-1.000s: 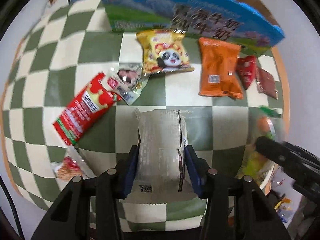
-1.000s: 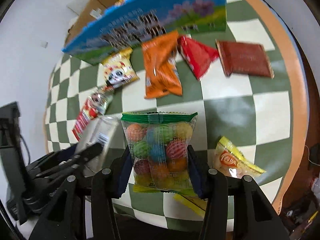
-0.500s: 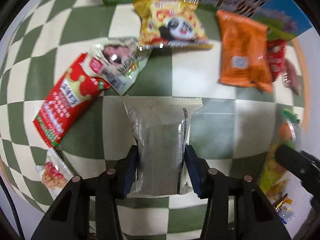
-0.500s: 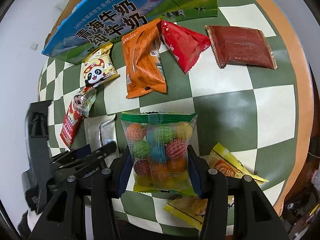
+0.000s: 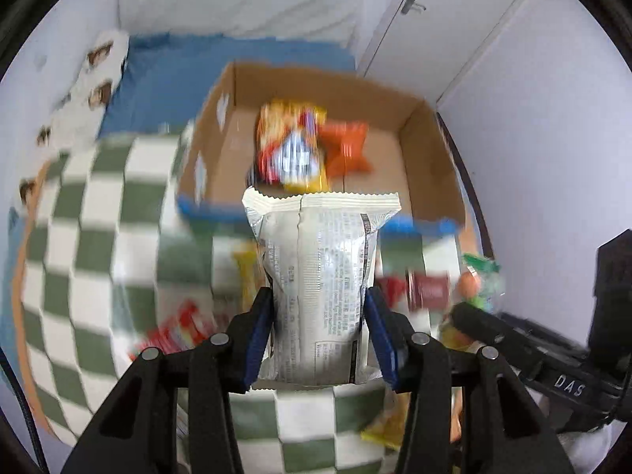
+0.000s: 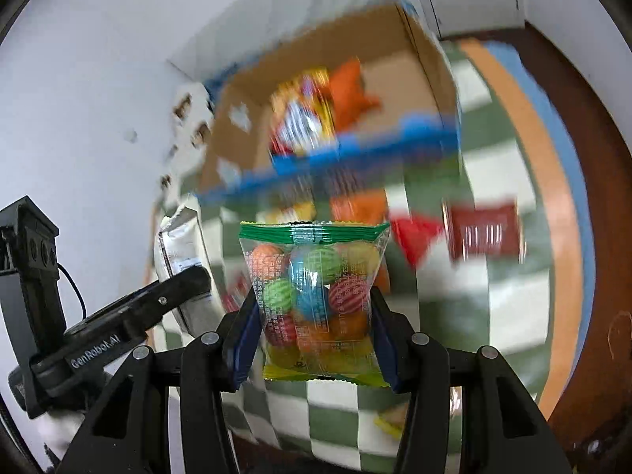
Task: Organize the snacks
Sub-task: 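Lift both held packets and carry them over the box, then open both tools to release the wafer pack and candy bag into the box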
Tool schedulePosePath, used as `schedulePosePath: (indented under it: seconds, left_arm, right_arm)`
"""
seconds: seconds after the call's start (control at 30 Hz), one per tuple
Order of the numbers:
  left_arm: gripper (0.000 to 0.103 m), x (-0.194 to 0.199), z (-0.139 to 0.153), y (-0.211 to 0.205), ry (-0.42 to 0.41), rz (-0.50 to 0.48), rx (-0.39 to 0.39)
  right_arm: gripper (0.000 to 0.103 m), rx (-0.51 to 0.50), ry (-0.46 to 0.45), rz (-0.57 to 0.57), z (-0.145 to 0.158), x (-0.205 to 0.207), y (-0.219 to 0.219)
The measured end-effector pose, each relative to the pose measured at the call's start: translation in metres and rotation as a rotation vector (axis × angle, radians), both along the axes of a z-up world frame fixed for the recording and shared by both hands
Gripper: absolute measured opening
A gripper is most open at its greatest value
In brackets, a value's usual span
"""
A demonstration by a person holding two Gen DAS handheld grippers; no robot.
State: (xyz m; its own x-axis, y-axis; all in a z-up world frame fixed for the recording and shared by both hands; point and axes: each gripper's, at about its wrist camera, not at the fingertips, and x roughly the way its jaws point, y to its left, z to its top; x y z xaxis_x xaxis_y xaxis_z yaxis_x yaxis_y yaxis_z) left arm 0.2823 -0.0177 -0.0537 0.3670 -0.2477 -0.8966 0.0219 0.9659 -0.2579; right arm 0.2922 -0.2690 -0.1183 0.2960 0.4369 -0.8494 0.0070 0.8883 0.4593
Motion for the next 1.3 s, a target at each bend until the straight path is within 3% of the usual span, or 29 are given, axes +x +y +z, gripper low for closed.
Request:
schedulePosePath:
  seconds: [0.13,0.23,0.4,0.57,0.7,1.0,1.1,1.2,1.3]
  left_arm:
    - [0.044,0.06,0.001,0.008,-0.01,0.013,0.072]
    - [0.045,0.112,-0.016,0.022,0.046,0.014,0.122]
    - [0.045,0.178,-0.063,0.032,0.153,0.026,0.196]
    - [0.045,0.214,-0.1,0.038,0.229,0.03,0.241]
    - [0.045,0.237,-0.12,0.042,0.258,0.028,0.265]
    - [0.047,0.26,-0.149,0.044,0.306,0.002,0.259]
    - [0.049,0.264,-0.146,0.048,0.284,0.026,0.202]
    - [0.067,0.266,-0.144,0.05,0.285,0.038,0.166]
    - [0.073,0.265,-0.141,0.049,0.277,0.035,0.166]
  right_arm:
    - [0.053,-0.069,-0.073,-0.016,0.024,0.059,-0.002]
    - [0.053,-0.127,-0.083,-0.031,0.026,0.11,-0.008]
    - [0.053,-0.217,-0.041,-0.037,0.007,0.193,-0.005]
    - [0.053,-0.305,0.016,-0.029,-0.024,0.256,0.001]
    - [0.053,-0.346,0.058,-0.019,-0.049,0.285,0.006]
    - [0.054,-0.37,0.11,-0.037,-0.085,0.31,0.005]
    - [0.065,-0.353,0.134,-0.024,-0.093,0.315,0.008]
    - [0.096,-0.379,0.14,-0.01,-0.095,0.317,0.015]
    - [0.096,-0.378,0.142,-0.006,-0.095,0.317,0.018]
